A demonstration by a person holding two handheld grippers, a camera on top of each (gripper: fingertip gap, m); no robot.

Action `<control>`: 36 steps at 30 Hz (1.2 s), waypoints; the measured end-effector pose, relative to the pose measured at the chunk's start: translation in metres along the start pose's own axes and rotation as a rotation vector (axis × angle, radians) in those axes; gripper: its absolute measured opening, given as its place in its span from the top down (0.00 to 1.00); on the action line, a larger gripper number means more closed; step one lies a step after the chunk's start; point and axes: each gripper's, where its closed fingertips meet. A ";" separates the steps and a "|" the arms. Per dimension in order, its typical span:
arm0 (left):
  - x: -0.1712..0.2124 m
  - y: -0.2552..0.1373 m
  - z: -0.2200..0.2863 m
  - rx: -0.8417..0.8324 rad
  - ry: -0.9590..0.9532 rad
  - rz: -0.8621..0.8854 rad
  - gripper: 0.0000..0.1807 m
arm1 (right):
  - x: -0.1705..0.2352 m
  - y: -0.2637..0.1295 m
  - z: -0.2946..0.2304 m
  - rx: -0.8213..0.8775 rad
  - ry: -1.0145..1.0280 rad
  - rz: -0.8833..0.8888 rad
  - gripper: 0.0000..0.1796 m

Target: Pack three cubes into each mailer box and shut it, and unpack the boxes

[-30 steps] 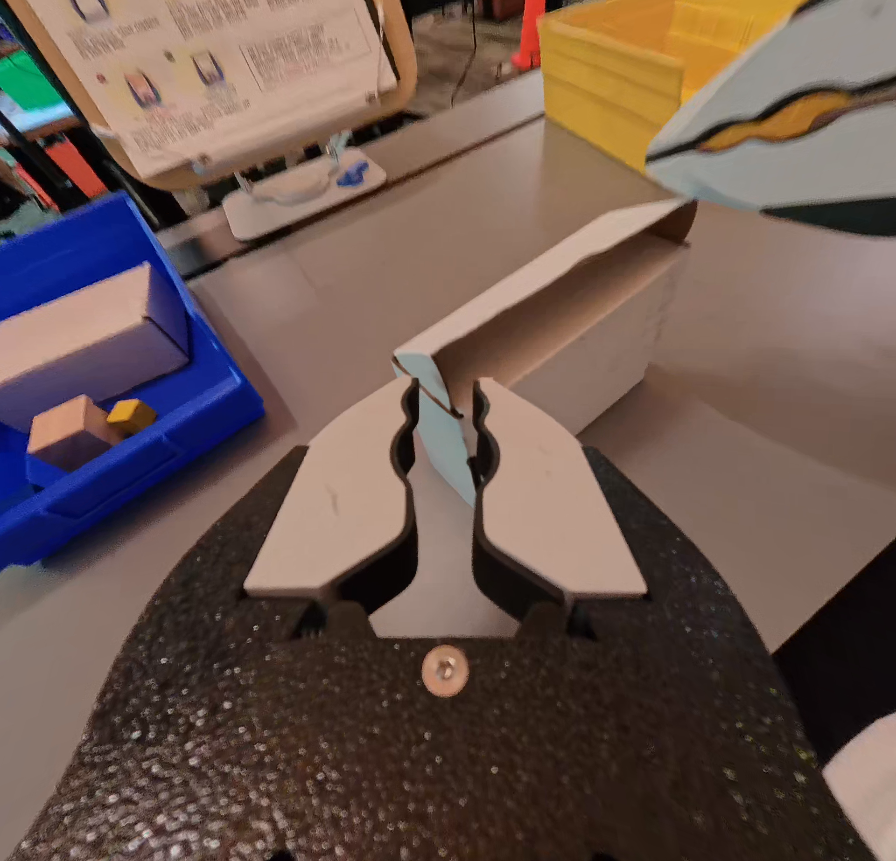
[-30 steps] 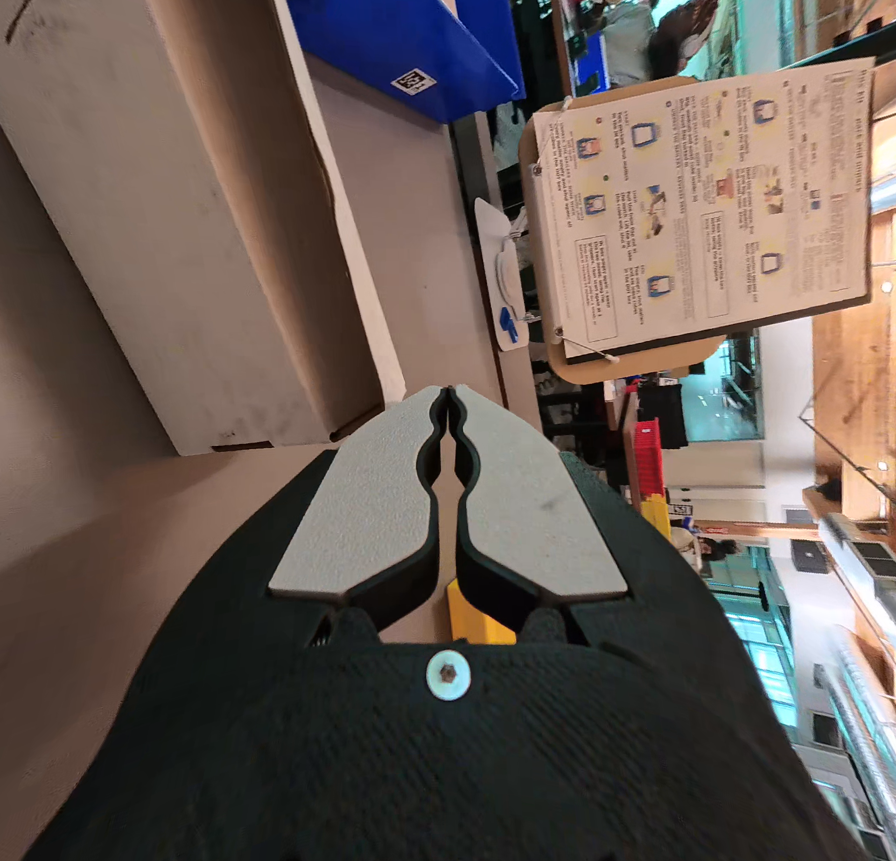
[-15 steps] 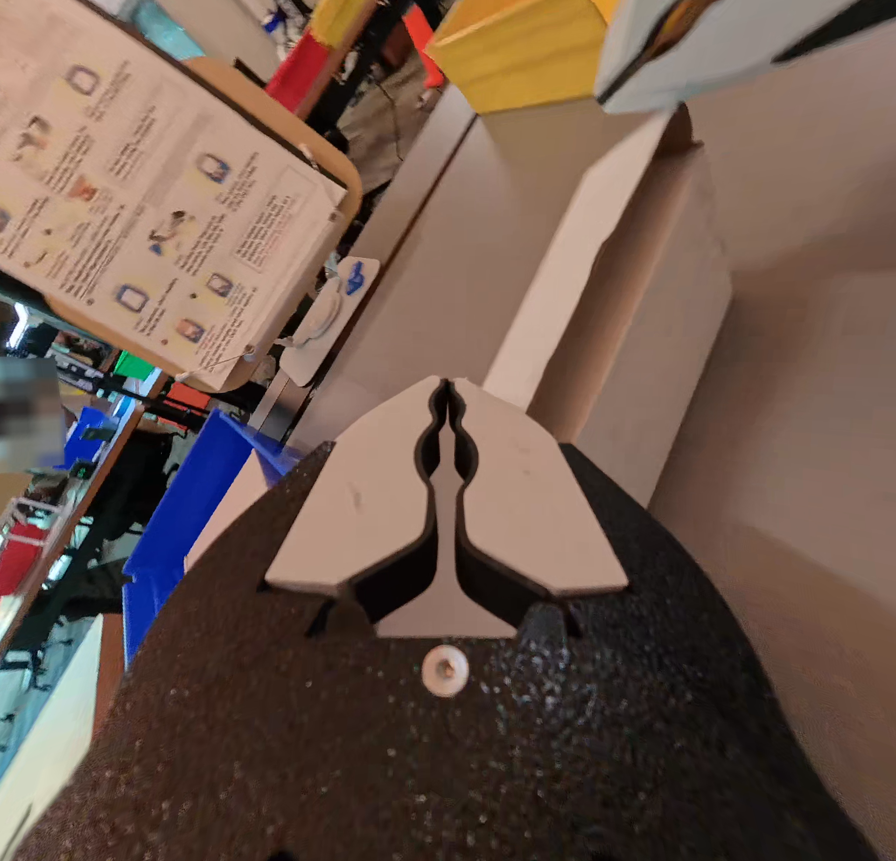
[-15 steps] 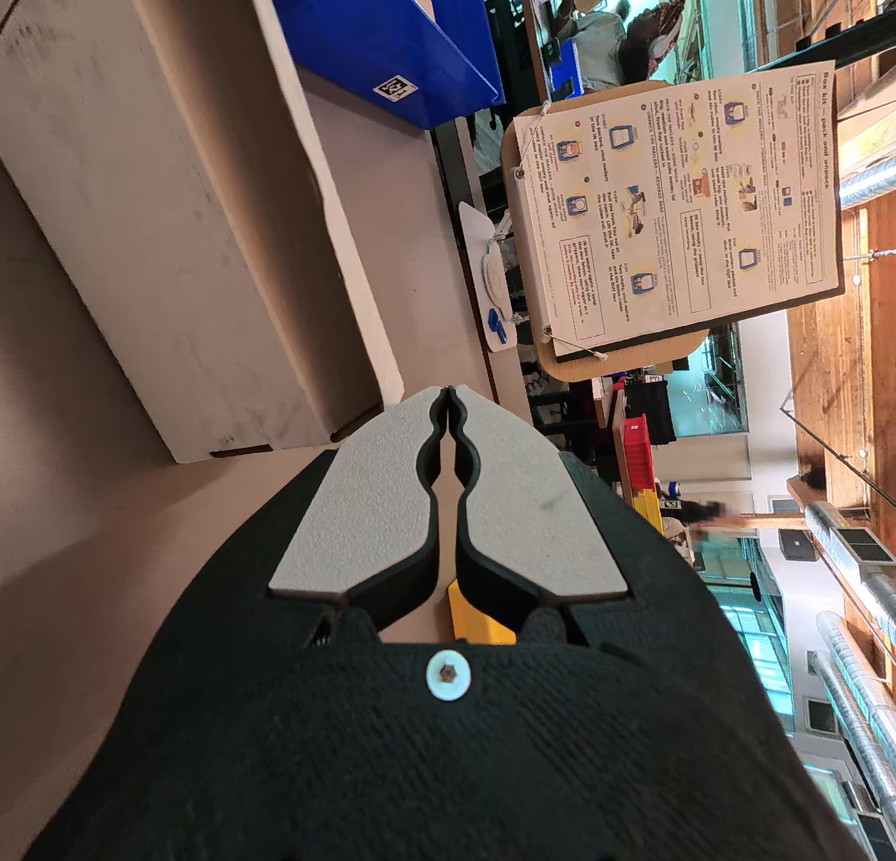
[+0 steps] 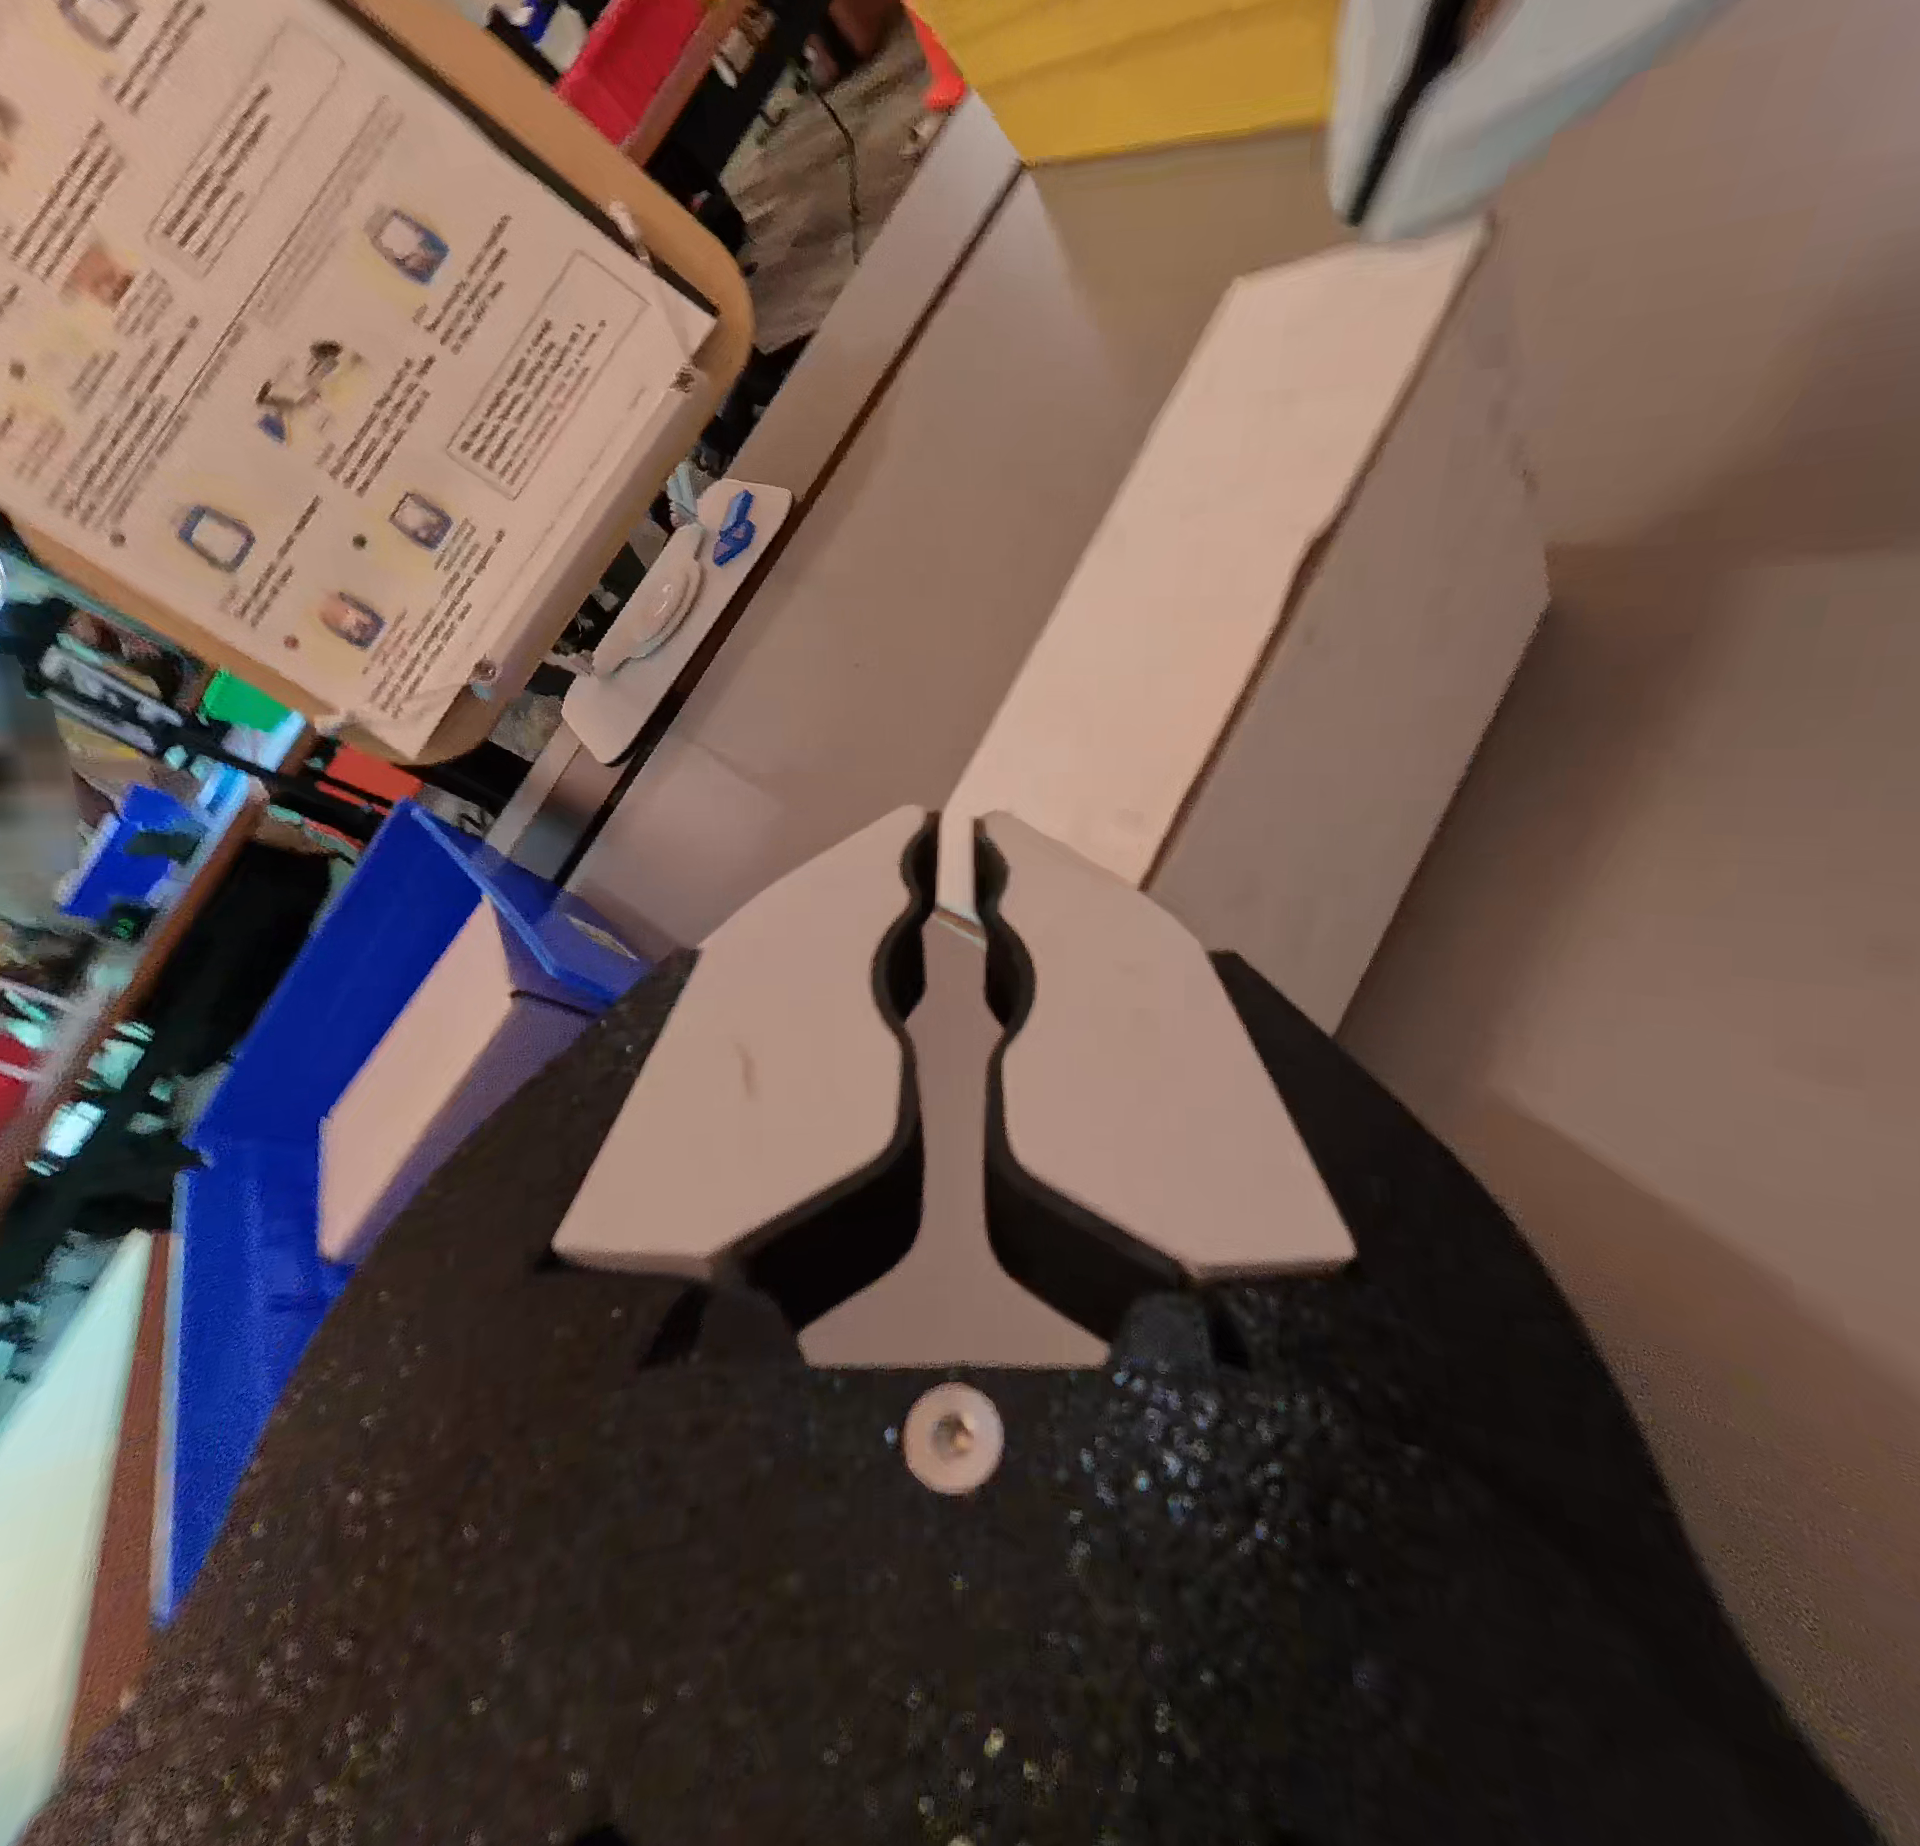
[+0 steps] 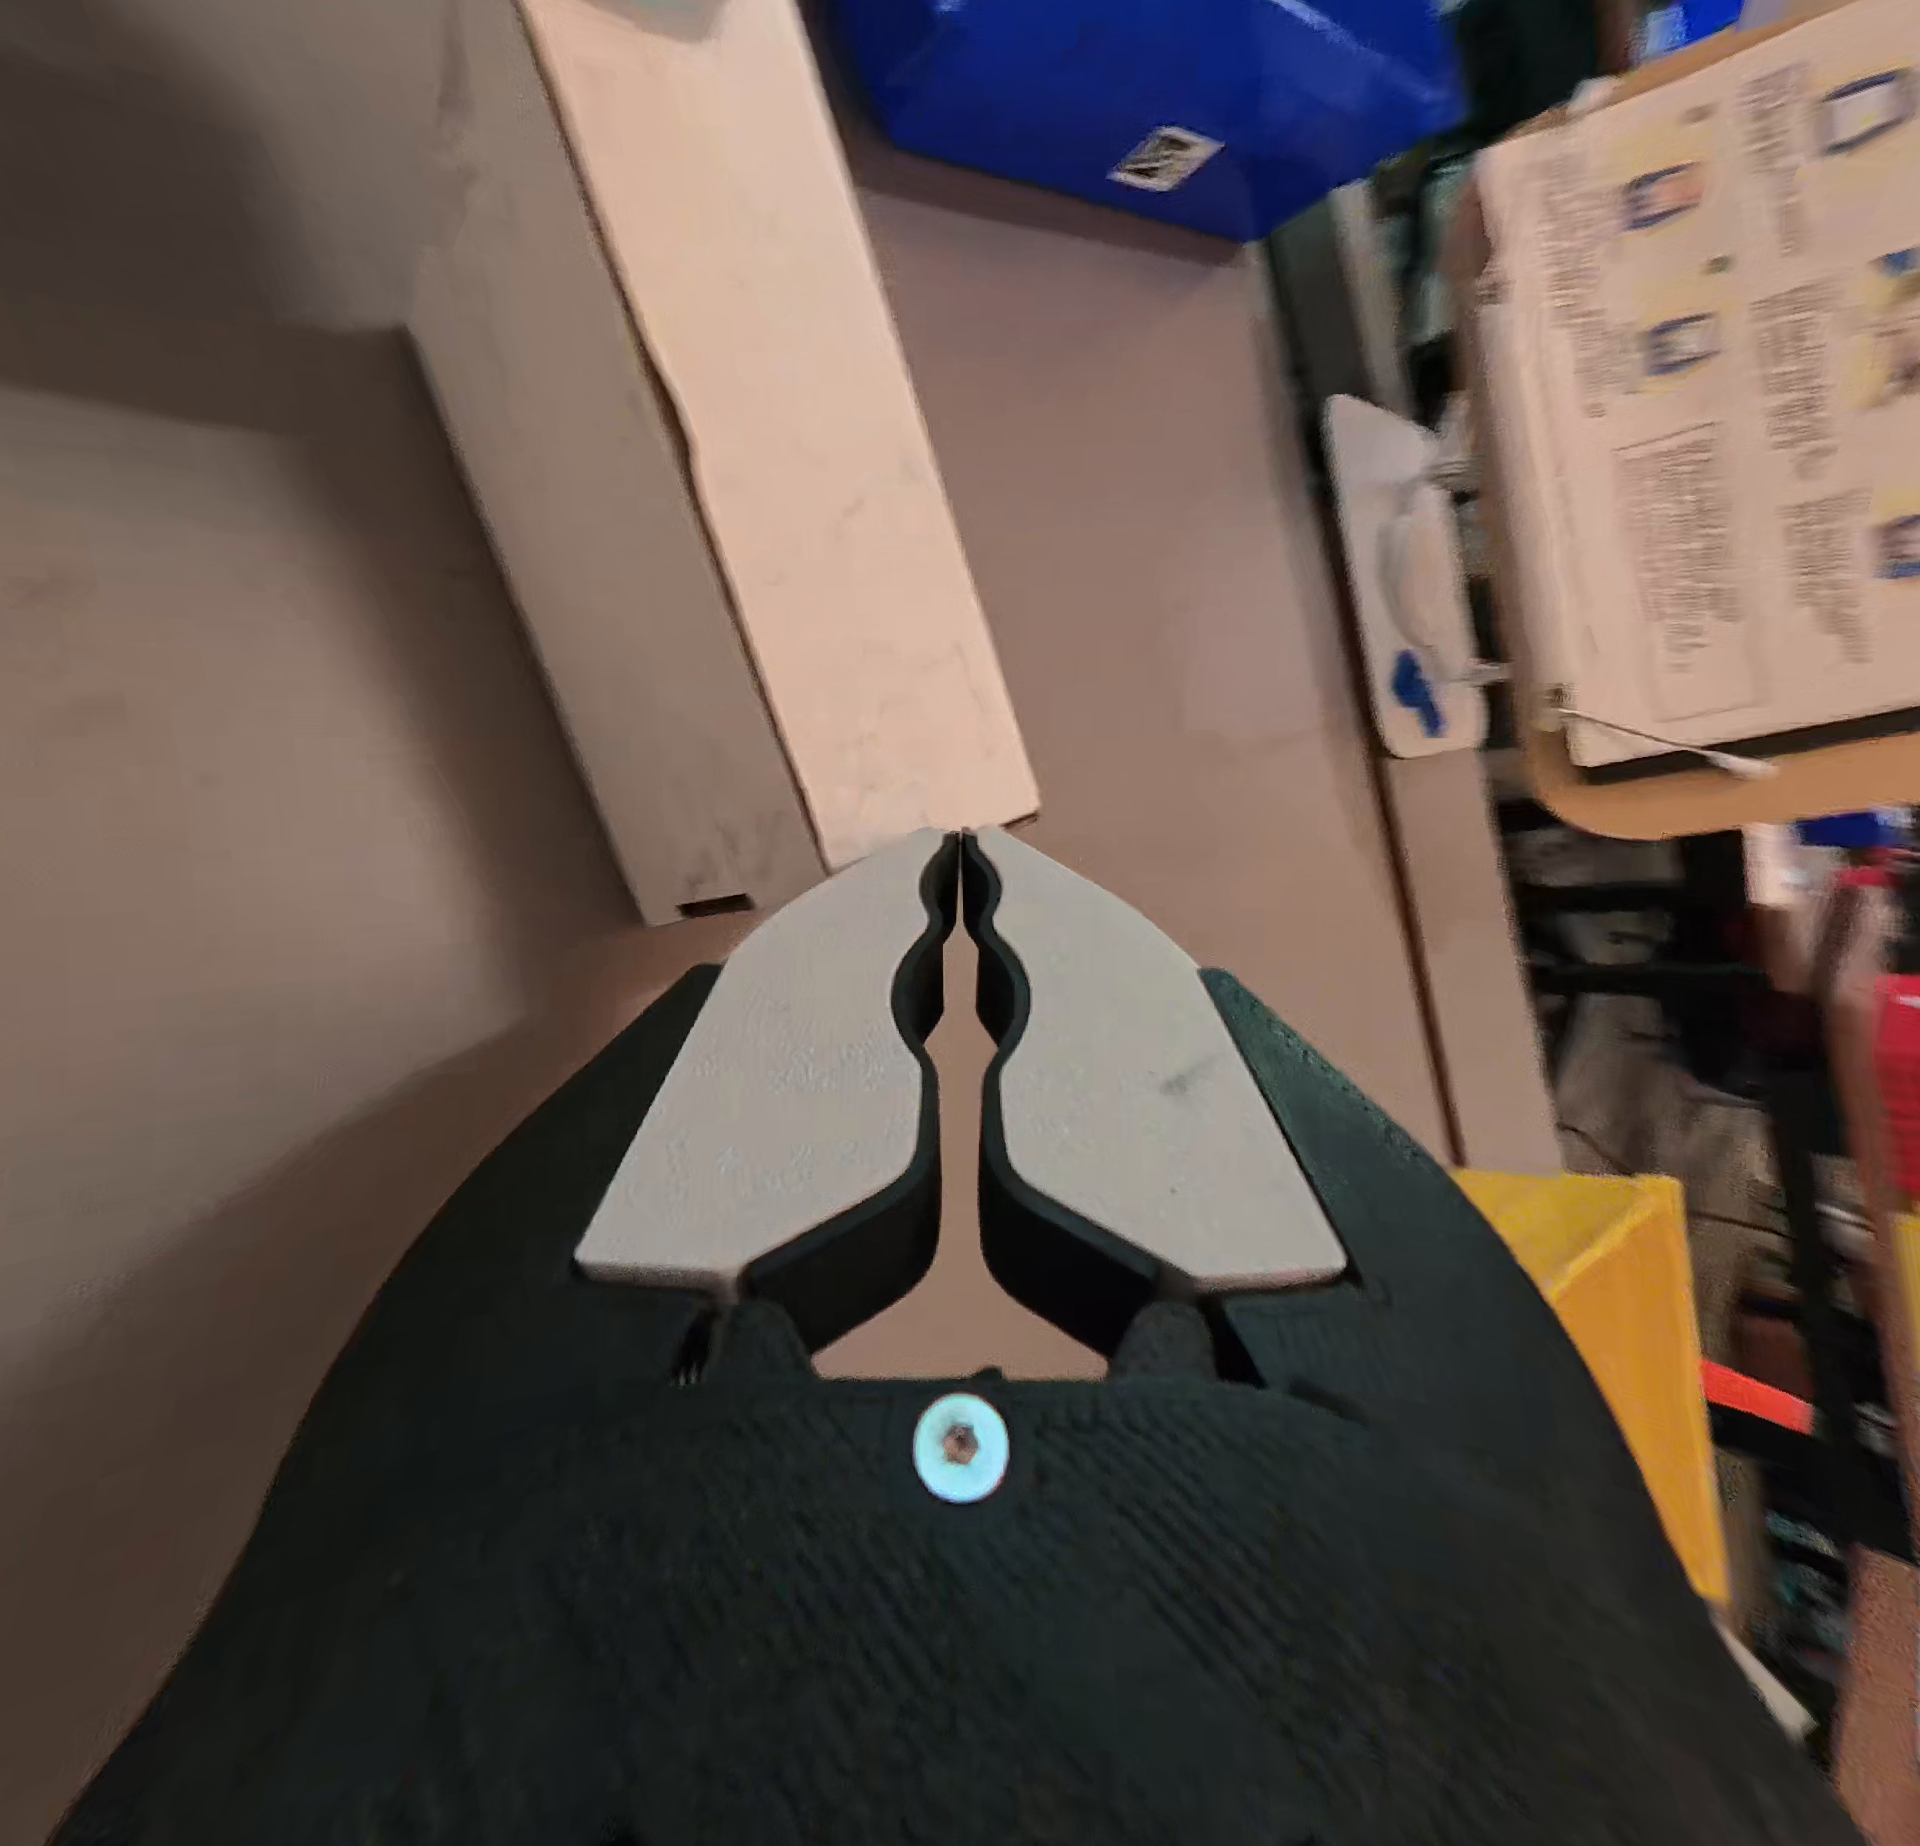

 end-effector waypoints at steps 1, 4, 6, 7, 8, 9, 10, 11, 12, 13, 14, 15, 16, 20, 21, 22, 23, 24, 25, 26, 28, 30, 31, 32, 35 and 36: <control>-0.003 -0.001 -0.006 -0.016 -0.076 0.022 0.93 | -0.003 -0.004 -0.003 -0.064 0.018 -0.003 0.88; -0.015 -0.010 -0.030 -0.069 -0.250 0.148 0.81 | -0.020 -0.016 -0.022 -0.332 0.047 -0.033 0.53; -0.013 -0.015 -0.042 -0.090 -0.301 0.161 0.71 | -0.033 -0.019 -0.030 -0.461 0.017 -0.052 0.52; -0.009 -0.017 -0.046 -0.092 -0.332 0.147 0.66 | -0.040 -0.016 -0.027 -0.476 -0.006 -0.054 0.50; -0.005 -0.018 -0.046 -0.073 -0.363 0.126 0.62 | -0.046 -0.011 -0.022 -0.480 -0.015 -0.063 0.44; -0.002 -0.019 -0.045 -0.047 -0.393 0.108 0.58 | -0.051 -0.005 -0.018 -0.492 -0.017 -0.079 0.42; 0.000 -0.020 -0.043 -0.023 -0.421 0.097 0.54 | -0.055 0.002 -0.017 -0.521 -0.015 -0.097 0.42; 0.001 -0.022 -0.041 -0.001 -0.442 0.091 0.52 | -0.059 0.009 -0.017 -0.549 -0.015 -0.116 0.43; 0.002 -0.024 -0.039 0.018 -0.455 0.089 0.50 | -0.063 0.017 -0.017 -0.565 -0.017 -0.136 0.42; 0.003 -0.026 -0.039 0.028 -0.463 0.089 0.48 | -0.065 0.026 -0.018 -0.583 -0.020 -0.159 0.42; 0.005 -0.028 -0.040 0.030 -0.468 0.083 0.47 | -0.065 0.034 -0.021 -0.608 -0.021 -0.190 0.42; 0.008 -0.029 -0.041 0.030 -0.468 0.070 0.47 | -0.064 0.041 -0.026 -0.633 -0.024 -0.225 0.42; 0.012 -0.030 -0.042 0.028 -0.464 0.053 0.47 | -0.063 0.047 -0.030 -0.652 -0.035 -0.260 0.42; 0.025 -0.031 -0.047 0.017 -0.479 0.008 0.47 | -0.056 0.066 -0.040 -0.660 -0.157 -0.342 0.52; 0.026 -0.031 -0.048 0.020 -0.489 0.010 0.47 | -0.055 0.070 -0.041 -0.654 -0.176 -0.346 0.52; 0.026 -0.031 -0.048 0.021 -0.496 0.013 0.47 | -0.056 0.072 -0.044 -0.666 -0.177 -0.352 0.52; 0.027 -0.031 -0.049 0.023 -0.499 0.013 0.48 | -0.057 0.074 -0.046 -0.681 -0.165 -0.353 0.52; 0.027 -0.031 -0.049 0.026 -0.500 0.012 0.48 | -0.058 0.076 -0.049 -0.693 -0.153 -0.350 0.52; 0.028 -0.031 -0.049 0.027 -0.500 0.009 0.48 | -0.058 0.077 -0.050 -0.702 -0.146 -0.352 0.51; 0.028 -0.031 -0.048 0.030 -0.500 0.005 0.48 | -0.057 0.079 -0.051 -0.705 -0.145 -0.361 0.50; 0.029 -0.030 -0.046 0.043 -0.500 -0.002 0.48 | -0.051 0.082 -0.053 -0.713 -0.149 -0.389 0.49; 0.030 -0.029 -0.044 0.045 -0.494 -0.011 0.48 | -0.047 0.081 -0.060 -0.760 -0.157 -0.407 0.52; 0.030 -0.029 -0.043 0.052 -0.492 -0.015 0.48 | -0.046 0.081 -0.062 -0.773 -0.154 -0.409 0.53; 0.030 -0.028 -0.041 0.060 -0.492 -0.018 0.48 | -0.046 0.080 -0.064 -0.786 -0.149 -0.408 0.54; 0.032 -0.027 -0.038 0.068 -0.494 -0.032 0.48 | -0.048 0.080 -0.065 -0.800 -0.138 -0.383 0.56; 0.032 -0.026 -0.037 0.073 -0.494 -0.036 0.48 | -0.048 0.081 -0.066 -0.805 -0.132 -0.373 0.56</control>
Point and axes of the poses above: each gripper's, where its closed fingertips meet, y out along the fingers, x out of its underside, z = x × y across the jaws, and after that the axes turned 5 degrees about -x, right-handed
